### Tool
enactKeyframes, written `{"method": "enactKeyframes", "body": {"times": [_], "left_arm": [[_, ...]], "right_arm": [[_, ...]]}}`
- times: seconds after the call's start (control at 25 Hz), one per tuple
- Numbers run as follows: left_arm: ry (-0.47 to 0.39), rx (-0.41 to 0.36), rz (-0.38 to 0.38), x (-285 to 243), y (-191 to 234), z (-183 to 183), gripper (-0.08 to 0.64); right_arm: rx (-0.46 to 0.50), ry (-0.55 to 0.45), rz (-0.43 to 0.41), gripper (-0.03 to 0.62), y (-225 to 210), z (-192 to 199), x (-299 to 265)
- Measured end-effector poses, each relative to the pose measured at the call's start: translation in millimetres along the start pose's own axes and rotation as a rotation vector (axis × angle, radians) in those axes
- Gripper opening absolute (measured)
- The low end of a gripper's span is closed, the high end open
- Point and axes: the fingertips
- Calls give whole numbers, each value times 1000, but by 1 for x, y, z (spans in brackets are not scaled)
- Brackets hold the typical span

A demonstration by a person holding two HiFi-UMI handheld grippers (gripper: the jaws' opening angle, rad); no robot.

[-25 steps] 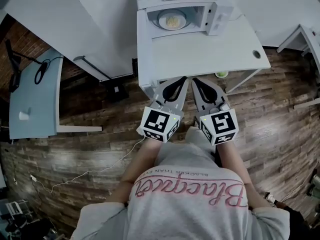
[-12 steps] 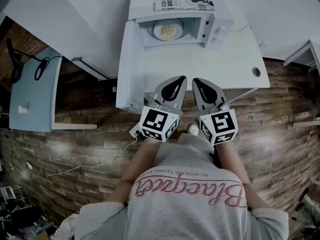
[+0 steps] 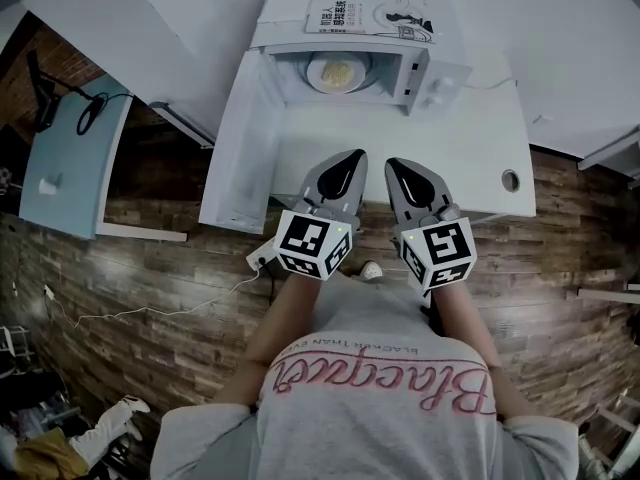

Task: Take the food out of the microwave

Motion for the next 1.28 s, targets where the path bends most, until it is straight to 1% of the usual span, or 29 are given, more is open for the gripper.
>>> {"method": "enactKeyframes", "body": {"times": [0.16, 0.44, 0.68, 0.72, 0.76, 0.8, 1.04, 1.12, 1.28], "left_arm": [[6, 9, -34, -10, 2, 7, 5], [20, 39, -91, -20, 18, 18, 5], [46, 42, -98, -38, 33, 30, 6], [50, 49, -102, -42, 37, 33, 12], [54, 58, -106, -46, 42, 36, 46], [60, 68, -110, -50, 47, 40, 72], [94, 135, -156, -77, 83, 63, 158], [103, 182, -179, -85, 97, 72, 161], [102, 304, -243, -94, 127, 89, 160]], "right_arm": [[-15, -3, -25, 9, -15, 4, -4], [-40, 11, -64, 9, -24, 14, -13], [-50, 31, -66, 9, -38, 24, -26], [-50, 33, -68, 9, -40, 26, -29], [-48, 36, -70, 9, -43, 27, -34], [-46, 40, -71, 9, -45, 28, -38], [-37, 70, -82, 9, -62, 37, -70], [-34, 80, -85, 9, -67, 41, -81], [-33, 101, -89, 9, -77, 50, -102]]}}
Point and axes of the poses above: the fingertips, and each gripper's own axes: x backward along the fingers, y to its left, z out of its underside, and after that the axes turned 11 degrees about -y, right-handed
